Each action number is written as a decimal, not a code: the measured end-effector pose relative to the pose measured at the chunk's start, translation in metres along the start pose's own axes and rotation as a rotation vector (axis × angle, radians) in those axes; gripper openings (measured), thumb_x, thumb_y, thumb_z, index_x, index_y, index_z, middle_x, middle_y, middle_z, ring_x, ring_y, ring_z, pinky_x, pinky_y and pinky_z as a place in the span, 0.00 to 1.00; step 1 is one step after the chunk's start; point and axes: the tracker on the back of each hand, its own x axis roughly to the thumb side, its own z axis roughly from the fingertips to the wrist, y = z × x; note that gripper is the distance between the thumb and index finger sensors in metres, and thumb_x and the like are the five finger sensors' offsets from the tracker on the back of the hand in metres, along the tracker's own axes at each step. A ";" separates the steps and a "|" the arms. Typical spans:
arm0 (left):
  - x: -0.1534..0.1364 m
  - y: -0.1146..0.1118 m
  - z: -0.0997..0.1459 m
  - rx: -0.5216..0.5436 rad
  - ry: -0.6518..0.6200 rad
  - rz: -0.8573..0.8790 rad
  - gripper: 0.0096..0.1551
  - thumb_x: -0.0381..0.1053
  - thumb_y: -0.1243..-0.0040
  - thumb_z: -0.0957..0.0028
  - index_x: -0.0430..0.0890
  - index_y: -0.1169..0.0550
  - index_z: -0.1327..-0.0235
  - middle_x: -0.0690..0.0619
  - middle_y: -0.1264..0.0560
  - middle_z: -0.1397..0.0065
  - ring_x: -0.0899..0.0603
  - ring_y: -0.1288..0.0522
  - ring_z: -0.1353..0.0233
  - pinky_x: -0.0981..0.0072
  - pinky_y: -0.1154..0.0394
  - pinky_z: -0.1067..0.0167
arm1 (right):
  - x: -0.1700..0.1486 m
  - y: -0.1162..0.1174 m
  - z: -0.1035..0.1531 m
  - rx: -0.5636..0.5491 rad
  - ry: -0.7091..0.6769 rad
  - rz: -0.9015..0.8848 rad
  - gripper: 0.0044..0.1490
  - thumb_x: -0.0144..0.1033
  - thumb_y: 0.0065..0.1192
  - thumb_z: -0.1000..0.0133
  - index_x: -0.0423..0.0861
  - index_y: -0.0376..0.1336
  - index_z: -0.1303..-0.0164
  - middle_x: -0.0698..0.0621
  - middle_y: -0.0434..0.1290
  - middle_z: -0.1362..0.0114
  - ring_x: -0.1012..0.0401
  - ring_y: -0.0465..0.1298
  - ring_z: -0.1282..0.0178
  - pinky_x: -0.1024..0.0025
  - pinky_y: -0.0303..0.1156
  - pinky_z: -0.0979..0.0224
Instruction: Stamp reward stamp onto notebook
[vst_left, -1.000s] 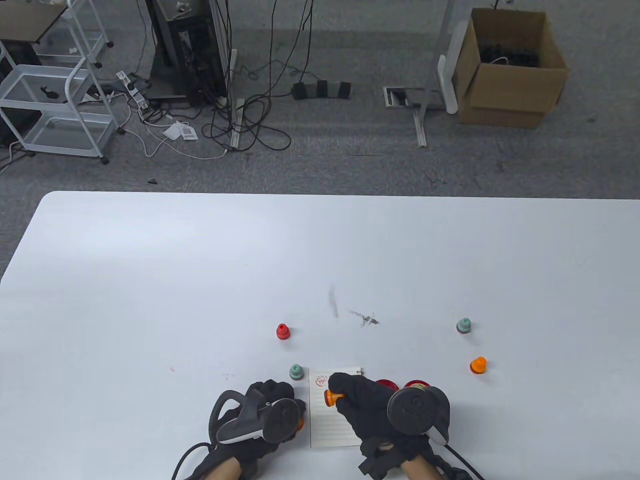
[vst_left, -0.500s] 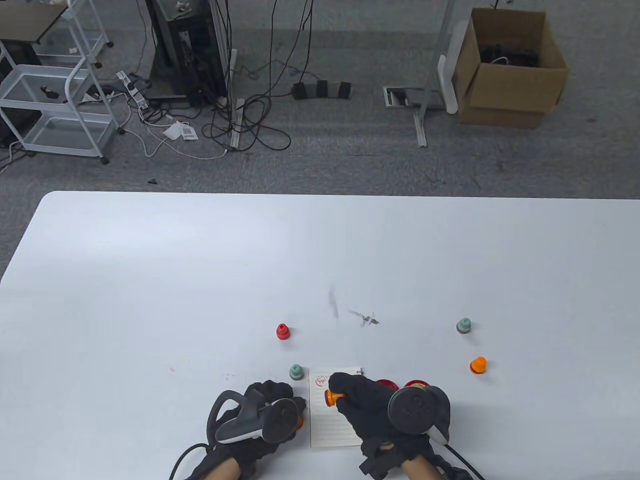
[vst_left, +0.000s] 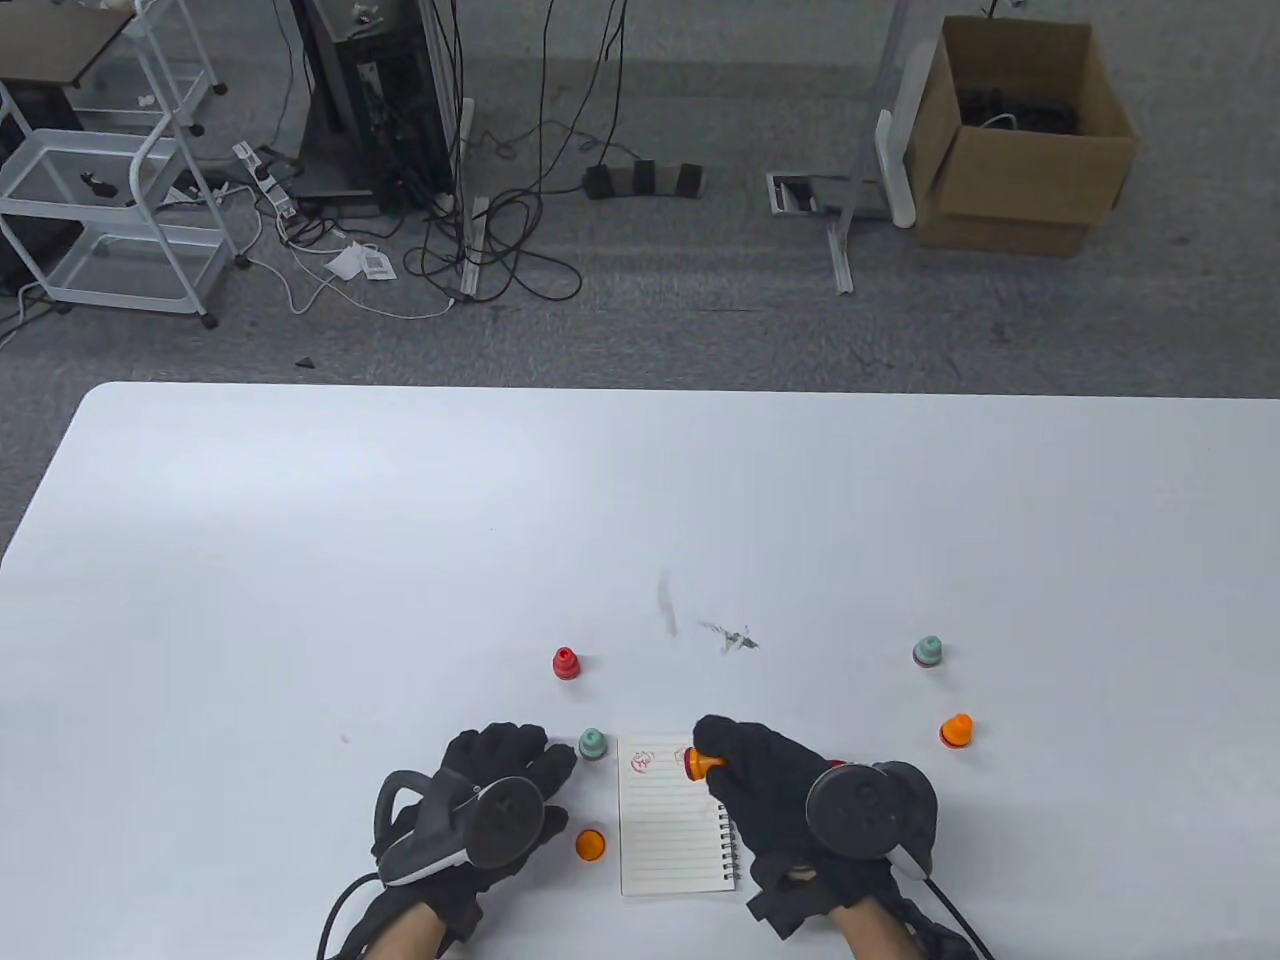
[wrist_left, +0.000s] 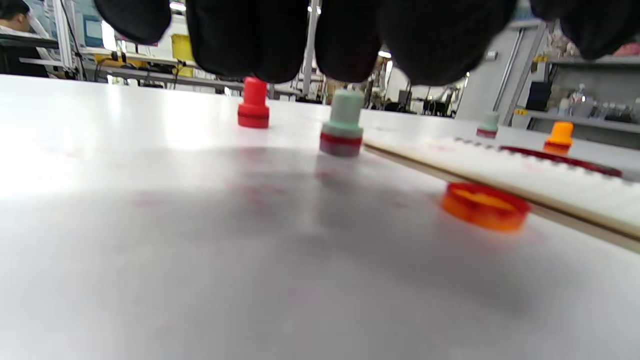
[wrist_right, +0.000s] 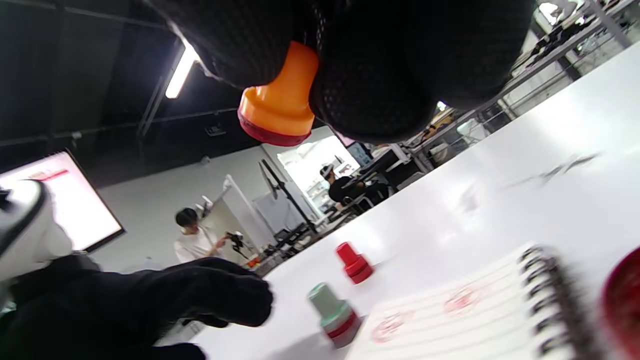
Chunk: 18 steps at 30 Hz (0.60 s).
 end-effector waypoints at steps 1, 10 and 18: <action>-0.002 0.001 0.000 0.006 0.008 0.009 0.37 0.64 0.39 0.51 0.58 0.27 0.25 0.49 0.32 0.18 0.36 0.33 0.19 0.33 0.36 0.21 | -0.002 -0.003 -0.003 0.026 0.018 0.011 0.34 0.35 0.66 0.49 0.42 0.64 0.32 0.42 0.77 0.38 0.50 0.82 0.53 0.60 0.78 0.48; -0.025 -0.002 -0.003 0.051 0.103 0.037 0.41 0.69 0.43 0.50 0.59 0.30 0.21 0.48 0.33 0.16 0.34 0.35 0.17 0.30 0.37 0.21 | -0.026 -0.004 -0.006 0.139 0.064 0.229 0.32 0.36 0.69 0.51 0.41 0.67 0.36 0.41 0.79 0.42 0.50 0.82 0.57 0.61 0.78 0.51; -0.022 -0.004 -0.002 0.047 0.097 0.008 0.40 0.69 0.44 0.51 0.59 0.29 0.22 0.48 0.32 0.17 0.35 0.34 0.17 0.30 0.36 0.22 | -0.025 0.018 0.005 0.309 0.049 0.558 0.31 0.33 0.68 0.56 0.44 0.71 0.41 0.43 0.81 0.46 0.52 0.82 0.60 0.62 0.79 0.52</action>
